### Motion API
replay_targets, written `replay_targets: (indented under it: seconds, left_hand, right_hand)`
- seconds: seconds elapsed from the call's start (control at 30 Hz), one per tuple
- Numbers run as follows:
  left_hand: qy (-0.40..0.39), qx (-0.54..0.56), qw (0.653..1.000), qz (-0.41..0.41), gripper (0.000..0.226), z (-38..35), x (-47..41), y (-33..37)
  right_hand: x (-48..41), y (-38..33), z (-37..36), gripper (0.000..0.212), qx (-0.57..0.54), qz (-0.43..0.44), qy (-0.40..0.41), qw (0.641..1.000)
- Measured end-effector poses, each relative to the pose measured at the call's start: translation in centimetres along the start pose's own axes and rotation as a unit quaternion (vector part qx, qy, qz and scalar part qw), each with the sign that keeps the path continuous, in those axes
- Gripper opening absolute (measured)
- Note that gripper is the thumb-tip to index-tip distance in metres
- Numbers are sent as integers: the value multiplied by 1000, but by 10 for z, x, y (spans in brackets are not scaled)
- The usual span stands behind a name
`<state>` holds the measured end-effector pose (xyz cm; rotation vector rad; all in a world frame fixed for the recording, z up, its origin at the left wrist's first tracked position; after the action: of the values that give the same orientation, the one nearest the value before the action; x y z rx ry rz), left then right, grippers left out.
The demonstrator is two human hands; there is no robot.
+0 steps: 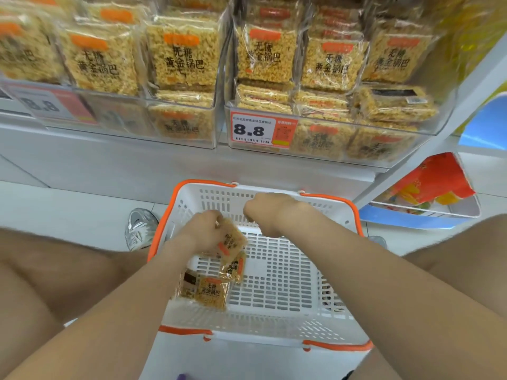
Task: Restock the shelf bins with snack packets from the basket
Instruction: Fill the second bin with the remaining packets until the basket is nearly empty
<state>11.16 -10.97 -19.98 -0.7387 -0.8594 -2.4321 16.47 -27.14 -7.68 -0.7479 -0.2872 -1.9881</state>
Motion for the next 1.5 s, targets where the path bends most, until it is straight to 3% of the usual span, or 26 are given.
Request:
replay_targets:
  seconds: [0.13, 0.2, 0.27, 0.5, 0.57, 0.63, 0.7, 0.77, 0.83, 0.97, 1.1, 1.17, 1.3, 1.4, 1.5]
  left_hand:
    - [-24, 185, 981, -42, 19, 29, 31, 38]
    - [-34, 236, 970, -48, 14, 44, 48, 57]
    - [-39, 265, 962, -57, 14, 60, 65, 74]
    - [-62, 290, 947, -124, 21, 116, 115, 113]
    - [-68, 317, 937, -128, 35, 129, 126, 117]
    - [-65, 342, 929, -126, 45, 139, 133, 121]
    - [-51, 350, 926, -131, 42, 149, 137, 127]
    - [-21, 322, 937, -135, 32, 161, 141, 135]
    - [19, 283, 947, -150, 30, 175, 146, 143]
    - [27, 201, 955, -216, 13, 195, 165, 164]
    - [68, 147, 955, -250, 19, 216, 175, 192]
    - [98, 122, 956, -248, 23, 225, 171, 206]
    - [137, 136, 945, -263, 20, 236, 159, 215]
    - [168, 166, 928, -289, 18, 236, 152, 214]
    - [221, 126, 914, -315, 17, 233, 148, 221]
  right_hand:
    - [21, 6, 16, 32, -60, 7, 35, 998]
    - [33, 6, 26, 52, -94, 10, 56, 994]
    - [46, 3, 37, 62, -108, 5, 67, 992]
    - [83, -4, 77, 52, -108, -4, 178, 978]
    - [96, -6, 91, 49, -201, 1, 213, 956]
    - [110, -4, 106, 65, -314, -17, 263, 912]
    - [121, -1, 117, 88, -376, -32, 295, 878]
    - [127, -1, 123, 96, -409, -19, 295, 864]
    - [129, 2, 128, 89, -443, -2, 292, 848]
    - [141, 10, 143, 51, -456, -39, 290, 840]
    - [162, 28, 163, 34, -311, -122, 407, 850]
    - [164, 38, 168, 35, -276, -150, 448, 837]
    - [152, 50, 171, 39, -320, -165, 435, 825]
    - [149, 50, 177, 16, -333, -149, 454, 813]
    - [148, 49, 178, 48, -346, -128, 470, 802]
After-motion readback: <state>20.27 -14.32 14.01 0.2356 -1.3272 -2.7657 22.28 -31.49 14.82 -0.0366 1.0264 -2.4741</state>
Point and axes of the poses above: each hand's wrist, its own x-axis away from the middle knuckle, its own z-axis out of the back of the hand, y = z × x, the point moved 3 cm from there along -x, towards the middle knuckle, and after that the axes turned 13 degrees about z, right-handed, at the moved point
